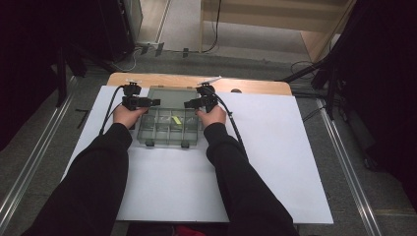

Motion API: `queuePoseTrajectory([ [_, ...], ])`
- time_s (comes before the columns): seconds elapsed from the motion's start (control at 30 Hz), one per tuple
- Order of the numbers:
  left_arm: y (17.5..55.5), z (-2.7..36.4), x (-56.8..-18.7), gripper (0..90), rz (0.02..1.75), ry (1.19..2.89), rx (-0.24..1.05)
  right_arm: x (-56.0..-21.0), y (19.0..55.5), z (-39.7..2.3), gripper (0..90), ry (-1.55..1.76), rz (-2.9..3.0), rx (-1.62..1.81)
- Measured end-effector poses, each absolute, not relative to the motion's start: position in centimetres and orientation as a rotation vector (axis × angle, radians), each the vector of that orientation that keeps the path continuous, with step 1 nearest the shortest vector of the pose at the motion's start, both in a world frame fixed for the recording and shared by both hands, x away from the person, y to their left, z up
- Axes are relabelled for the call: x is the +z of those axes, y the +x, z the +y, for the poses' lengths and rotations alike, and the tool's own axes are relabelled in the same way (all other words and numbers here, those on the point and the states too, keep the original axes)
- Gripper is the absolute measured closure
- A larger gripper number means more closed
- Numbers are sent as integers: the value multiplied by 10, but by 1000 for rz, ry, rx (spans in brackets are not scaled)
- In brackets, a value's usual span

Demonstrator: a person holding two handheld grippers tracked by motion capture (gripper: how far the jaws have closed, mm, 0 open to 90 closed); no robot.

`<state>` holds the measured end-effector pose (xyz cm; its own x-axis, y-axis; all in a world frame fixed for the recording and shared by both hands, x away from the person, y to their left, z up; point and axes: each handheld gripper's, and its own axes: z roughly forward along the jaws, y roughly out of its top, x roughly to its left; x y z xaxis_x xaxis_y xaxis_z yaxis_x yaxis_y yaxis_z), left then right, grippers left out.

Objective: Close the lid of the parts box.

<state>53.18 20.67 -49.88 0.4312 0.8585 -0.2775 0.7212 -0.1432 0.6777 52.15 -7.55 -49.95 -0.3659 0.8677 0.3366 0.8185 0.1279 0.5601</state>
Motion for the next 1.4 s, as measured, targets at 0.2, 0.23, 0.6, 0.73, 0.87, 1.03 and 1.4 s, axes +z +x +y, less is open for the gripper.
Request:
queuePoseTrajectory([
  [0.2, 532, 206, -498, 293, 1351, 1911, 223, -498, 521, -76, 283, 1744, 2322, 1052],
  [0.23, 532, 206, -498, 292, 1355, 1905, 219, -498, 521, -77, 302, 1758, 2325, 1056],
  [0.6, 531, 205, -494, 290, 1352, 1908, 201, -495, 520, -74, 316, 1744, 2304, 1057],
  [0.73, 531, 205, -493, 308, 1345, 1905, 214, -496, 522, -74, 325, 1736, 2281, 1077],
  [0.87, 530, 206, -491, 342, 1328, 1912, 238, -495, 524, -75, 354, 1730, 2261, 1098],
  [1.03, 530, 207, -487, 392, 1338, 1898, 254, -491, 525, -75, 380, 1694, 2257, 1093],
  [1.4, 531, 210, -484, 420, 1309, 1875, 255, -485, 525, -79, 448, 1658, 2241, 1108],
])
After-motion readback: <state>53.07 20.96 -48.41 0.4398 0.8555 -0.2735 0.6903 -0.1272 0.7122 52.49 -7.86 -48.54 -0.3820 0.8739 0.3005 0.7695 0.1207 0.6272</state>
